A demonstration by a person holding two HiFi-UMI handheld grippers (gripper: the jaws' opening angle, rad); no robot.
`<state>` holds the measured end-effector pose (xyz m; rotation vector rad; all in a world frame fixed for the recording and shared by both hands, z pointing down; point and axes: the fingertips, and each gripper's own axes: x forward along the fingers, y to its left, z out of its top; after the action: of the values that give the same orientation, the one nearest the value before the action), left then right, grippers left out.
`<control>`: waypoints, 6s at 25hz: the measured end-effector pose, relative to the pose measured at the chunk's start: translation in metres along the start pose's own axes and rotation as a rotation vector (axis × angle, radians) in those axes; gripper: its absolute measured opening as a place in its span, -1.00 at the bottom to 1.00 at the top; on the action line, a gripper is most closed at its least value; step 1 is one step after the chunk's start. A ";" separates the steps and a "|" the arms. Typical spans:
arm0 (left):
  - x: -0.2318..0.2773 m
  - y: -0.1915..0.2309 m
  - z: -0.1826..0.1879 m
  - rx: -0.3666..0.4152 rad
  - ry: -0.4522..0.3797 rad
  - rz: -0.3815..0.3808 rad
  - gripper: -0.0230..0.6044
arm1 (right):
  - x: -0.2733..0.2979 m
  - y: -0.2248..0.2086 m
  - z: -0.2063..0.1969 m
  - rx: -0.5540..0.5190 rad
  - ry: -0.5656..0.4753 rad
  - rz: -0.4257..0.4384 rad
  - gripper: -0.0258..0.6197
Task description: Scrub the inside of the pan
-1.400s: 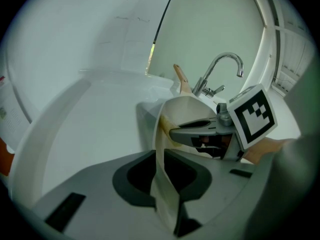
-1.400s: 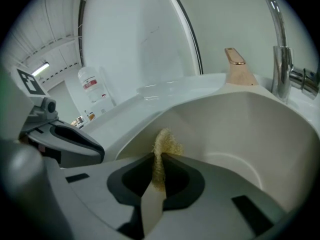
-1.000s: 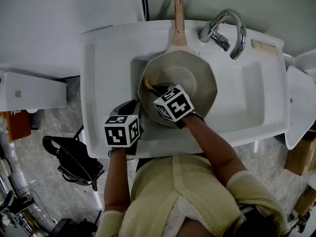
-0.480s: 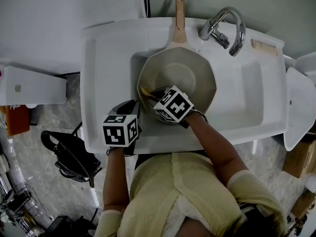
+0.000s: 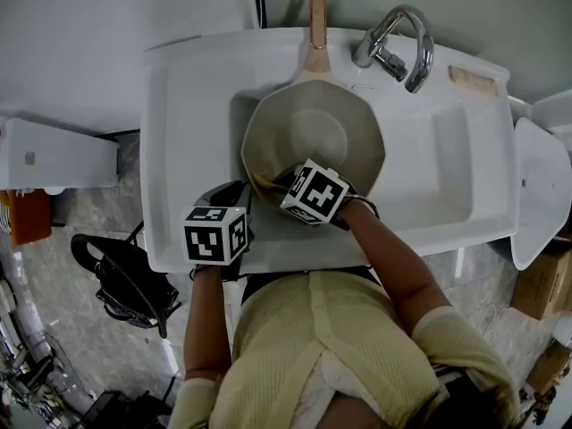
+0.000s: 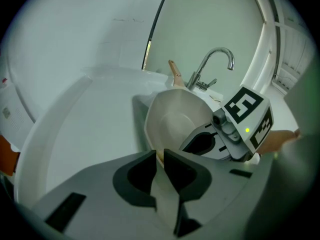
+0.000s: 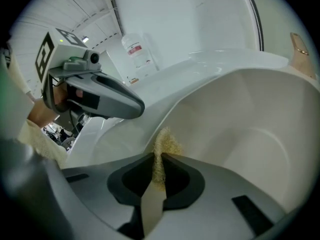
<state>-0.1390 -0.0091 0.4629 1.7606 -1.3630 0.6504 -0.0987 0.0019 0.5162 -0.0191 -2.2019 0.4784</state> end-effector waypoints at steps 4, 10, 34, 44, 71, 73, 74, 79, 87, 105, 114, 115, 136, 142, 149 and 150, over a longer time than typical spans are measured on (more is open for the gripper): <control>0.002 -0.004 -0.002 0.006 0.012 -0.004 -0.61 | -0.002 0.008 -0.014 -0.033 0.050 0.025 -0.75; 0.002 -0.010 -0.007 0.018 0.024 -0.014 -0.62 | -0.005 0.016 -0.035 -0.095 0.126 0.035 -0.75; 0.014 -0.040 0.000 0.117 0.059 -0.088 -0.61 | -0.050 0.011 -0.073 -0.135 0.221 -0.011 -0.75; 0.017 -0.019 0.029 0.103 -0.030 -0.011 -0.61 | -0.083 -0.038 -0.038 -0.079 0.037 -0.259 -0.75; 0.047 0.011 0.077 0.079 -0.090 0.065 -0.43 | -0.151 -0.147 0.027 -0.250 -0.180 -1.004 -0.75; 0.048 0.012 0.077 0.071 -0.085 0.060 -0.43 | -0.147 -0.152 0.026 -0.269 -0.158 -1.028 -0.75; 0.049 0.011 0.076 0.068 -0.081 0.055 -0.43 | -0.144 -0.155 0.025 -0.270 -0.146 -1.033 -0.75; 0.052 0.010 0.074 0.075 -0.062 0.048 -0.44 | -0.127 -0.164 0.018 -0.245 -0.098 -1.017 -0.75; 0.052 0.014 0.073 0.077 -0.056 0.054 -0.49 | -0.105 -0.174 0.013 -0.225 -0.039 -0.972 -0.75; 0.052 0.020 0.071 0.085 -0.038 0.067 -0.51 | -0.051 -0.152 0.000 -0.237 0.052 -0.802 -0.75; 0.051 0.019 0.066 0.095 -0.021 0.064 -0.51 | -0.037 -0.132 -0.006 -0.273 0.079 -0.724 -0.75; 0.051 0.018 0.066 0.097 -0.020 0.063 -0.51 | -0.035 -0.129 -0.007 -0.277 0.084 -0.715 -0.75; 0.041 0.014 0.053 0.092 -0.022 0.070 -0.51 | -0.011 -0.082 -0.040 -0.350 0.228 -0.517 -0.75; 0.037 0.012 0.049 0.089 -0.028 0.071 -0.51 | -0.005 -0.070 -0.053 -0.337 0.267 -0.454 -0.75; 0.034 0.011 0.042 0.084 -0.030 0.069 -0.51 | 0.002 -0.048 -0.068 -0.301 0.342 -0.329 -0.75; 0.033 0.010 0.041 0.085 -0.031 0.069 -0.51 | 0.002 -0.046 -0.069 -0.293 0.347 -0.316 -0.75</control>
<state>-0.1423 -0.0626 0.4694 1.8034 -1.4407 0.7308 -0.0407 -0.0173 0.5722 0.0819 -1.8692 -0.0269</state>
